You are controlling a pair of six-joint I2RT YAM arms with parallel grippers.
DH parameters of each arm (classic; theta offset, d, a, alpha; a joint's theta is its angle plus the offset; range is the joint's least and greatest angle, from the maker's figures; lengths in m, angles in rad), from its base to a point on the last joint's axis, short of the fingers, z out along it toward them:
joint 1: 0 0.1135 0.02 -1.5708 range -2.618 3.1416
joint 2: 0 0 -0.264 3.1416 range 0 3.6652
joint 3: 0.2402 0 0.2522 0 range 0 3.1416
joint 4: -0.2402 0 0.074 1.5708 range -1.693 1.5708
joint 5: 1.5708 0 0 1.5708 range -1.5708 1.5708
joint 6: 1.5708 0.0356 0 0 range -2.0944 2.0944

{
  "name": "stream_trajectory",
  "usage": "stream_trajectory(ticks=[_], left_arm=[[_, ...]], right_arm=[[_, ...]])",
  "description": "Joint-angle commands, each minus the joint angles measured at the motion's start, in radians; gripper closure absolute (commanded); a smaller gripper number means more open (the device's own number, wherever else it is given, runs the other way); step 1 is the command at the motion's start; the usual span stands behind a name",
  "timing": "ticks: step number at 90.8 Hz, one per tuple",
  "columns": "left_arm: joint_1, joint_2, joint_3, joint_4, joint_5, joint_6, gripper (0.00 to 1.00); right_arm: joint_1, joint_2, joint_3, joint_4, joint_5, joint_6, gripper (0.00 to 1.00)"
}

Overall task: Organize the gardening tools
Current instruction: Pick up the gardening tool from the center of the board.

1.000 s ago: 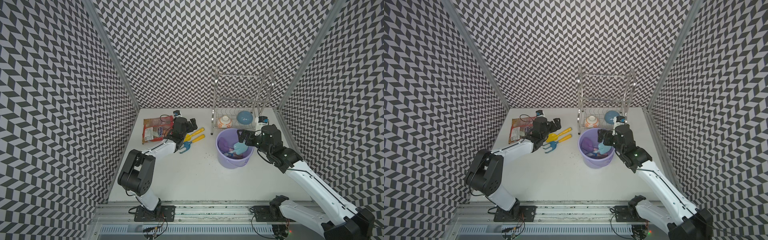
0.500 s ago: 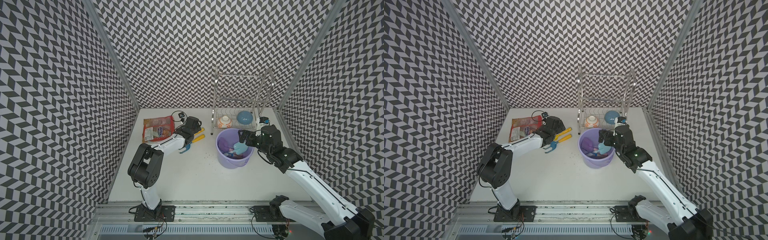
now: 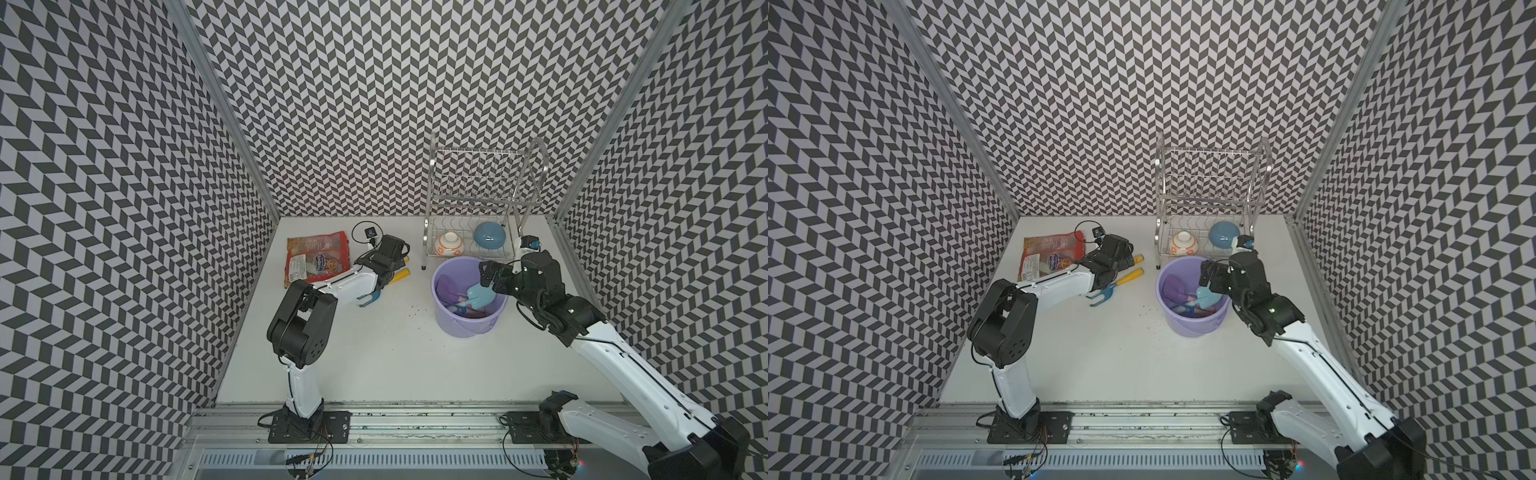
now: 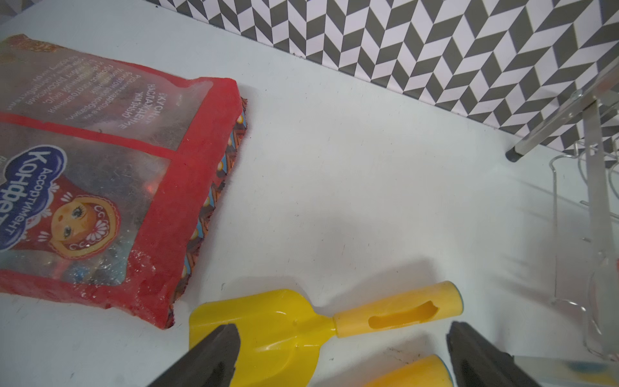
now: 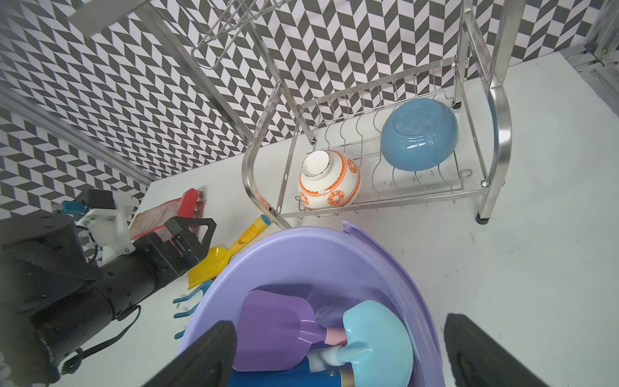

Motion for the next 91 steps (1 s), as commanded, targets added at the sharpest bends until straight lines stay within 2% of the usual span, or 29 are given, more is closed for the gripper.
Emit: stream_trajectory(ticks=[1,8,26,48,75,91], left_arm=[[-0.013,0.021,0.021,-0.026,0.025,0.007,0.00],[-0.027,0.041,0.036,-0.027,0.017,0.029,0.00],[-0.047,0.145,0.154,-0.149,-0.087,0.077,0.01],[-0.049,0.215,0.206,-0.207,-0.157,0.115,0.01],[-0.051,0.259,0.234,-0.230,-0.139,0.141,0.01],[-0.067,0.261,0.223,-0.259,-0.147,0.144,0.01]], right_arm=[[0.002,-0.018,0.011,0.026,0.025,0.006,0.00],[0.002,-0.010,0.009,0.031,0.022,0.000,0.00],[0.000,0.007,0.007,0.028,0.042,-0.013,0.00],[0.002,0.009,0.013,0.037,0.048,-0.018,0.00],[0.002,-0.001,0.034,0.019,0.054,-0.039,0.00],[0.001,-0.031,0.063,0.010,0.116,-0.048,0.00]])
